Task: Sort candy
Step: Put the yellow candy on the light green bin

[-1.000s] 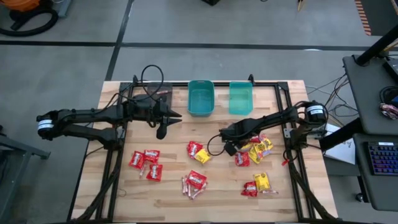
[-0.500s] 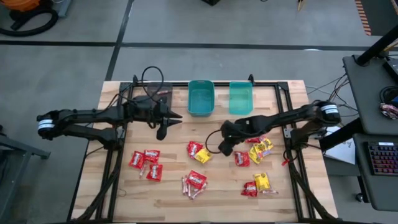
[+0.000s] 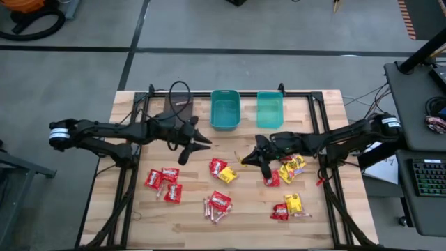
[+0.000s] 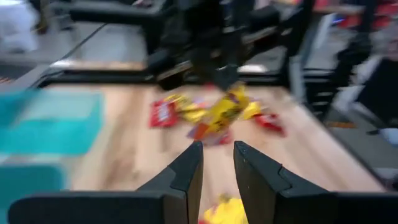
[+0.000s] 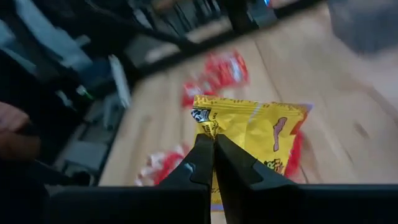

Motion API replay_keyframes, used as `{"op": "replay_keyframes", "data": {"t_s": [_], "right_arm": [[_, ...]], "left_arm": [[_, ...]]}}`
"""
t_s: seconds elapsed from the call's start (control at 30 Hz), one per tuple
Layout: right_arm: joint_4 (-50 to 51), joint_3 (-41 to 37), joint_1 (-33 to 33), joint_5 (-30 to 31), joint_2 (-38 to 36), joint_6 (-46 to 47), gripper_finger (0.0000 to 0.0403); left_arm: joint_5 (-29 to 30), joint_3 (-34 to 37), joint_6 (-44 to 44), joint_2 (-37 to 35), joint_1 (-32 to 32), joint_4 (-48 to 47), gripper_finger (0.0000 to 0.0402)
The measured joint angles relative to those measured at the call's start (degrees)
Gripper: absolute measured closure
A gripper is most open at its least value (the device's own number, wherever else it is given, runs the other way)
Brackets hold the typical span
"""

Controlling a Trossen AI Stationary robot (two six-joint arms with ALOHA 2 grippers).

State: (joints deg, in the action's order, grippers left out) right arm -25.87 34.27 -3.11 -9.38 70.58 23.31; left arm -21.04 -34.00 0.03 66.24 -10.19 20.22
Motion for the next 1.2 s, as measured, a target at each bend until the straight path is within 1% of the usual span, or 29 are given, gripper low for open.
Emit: {"op": "replay_keyframes", "data": {"t_s": [0.1,0.2,0.23,0.3,0.37,0.4,0.43,0.47,0.57,0.63,0.77,0.83,0.93,1.0,1.07,1.2], "right_arm": [[-10.90,-3.55,0.02,-0.11,-0.06,-2.10,0.0394],[-18.35,-5.28,0.02,0.37,0.21,-5.18,0.0394],[-20.10,-5.55,0.04,1.78,0.32,-6.01,0.0394],[-21.57,-5.51,0.55,5.98,0.09,-6.47,0.0394],[-19.99,-4.66,1.97,11.53,-0.54,-5.53,0.0394],[-18.60,-4.04,3.02,13.45,-0.81,-4.03,0.0394],[-16.94,-3.28,4.32,13.91,-0.92,-2.41,0.0394],[-15.83,-2.50,5.72,12.94,-0.93,-1.21,0.0394],[-15.19,-0.71,8.78,6.60,-0.57,-0.79,0.0394],[-15.56,0.18,9.92,4.46,-0.47,-0.90,0.0394],[-15.50,1.03,12.69,4.43,-0.69,-0.50,0.0394],[-14.86,1.04,14.41,4.44,-0.78,1.62,0.0394],[-11.21,1.06,17.67,4.81,-0.78,9.01,0.0394],[-7.69,1.06,20.23,5.05,-0.78,11.97,0.0394],[-4.94,1.06,22.67,4.71,-0.76,13.64,0.0394],[-2.21,1.06,28.29,2.36,-0.76,15.10,0.0394]], "left_arm": [[-1.33,0.00,-0.08,2.19,0.47,4.49,0.0327],[-1.40,0.00,-0.34,4.14,0.53,7.33,0.0327],[-1.40,-0.04,-0.49,4.60,0.52,7.71,0.0327],[-1.38,-0.34,-0.83,5.19,0.41,7.64,0.0327],[-1.38,-0.79,-1.20,5.41,0.41,7.29,0.0327],[-1.38,-1.00,-1.20,5.25,0.39,6.96,0.0327],[-1.38,-1.22,-1.33,5.05,0.39,6.27,0.0327],[-1.14,-1.62,-1.45,4.75,0.39,5.56,0.0327],[-0.71,-2.01,-1.33,3.73,0.39,4.46,0.0327],[-0.55,-2.03,-0.74,3.17,0.39,4.22,0.0327],[-0.50,-2.01,-0.22,2.29,0.26,2.97,0.0327],[-0.48,-2.01,0.63,2.02,0.26,1.75,0.0327],[-0.52,-1.99,1.88,1.83,0.26,1.01,0.0327],[-0.89,-1.99,2.98,1.40,0.25,0.99,0.0327],[-0.91,-1.99,4.40,0.64,0.19,0.73,0.0327],[-0.21,-1.99,8.06,-2.12,-0.54,-3.43,0.0327]]}}
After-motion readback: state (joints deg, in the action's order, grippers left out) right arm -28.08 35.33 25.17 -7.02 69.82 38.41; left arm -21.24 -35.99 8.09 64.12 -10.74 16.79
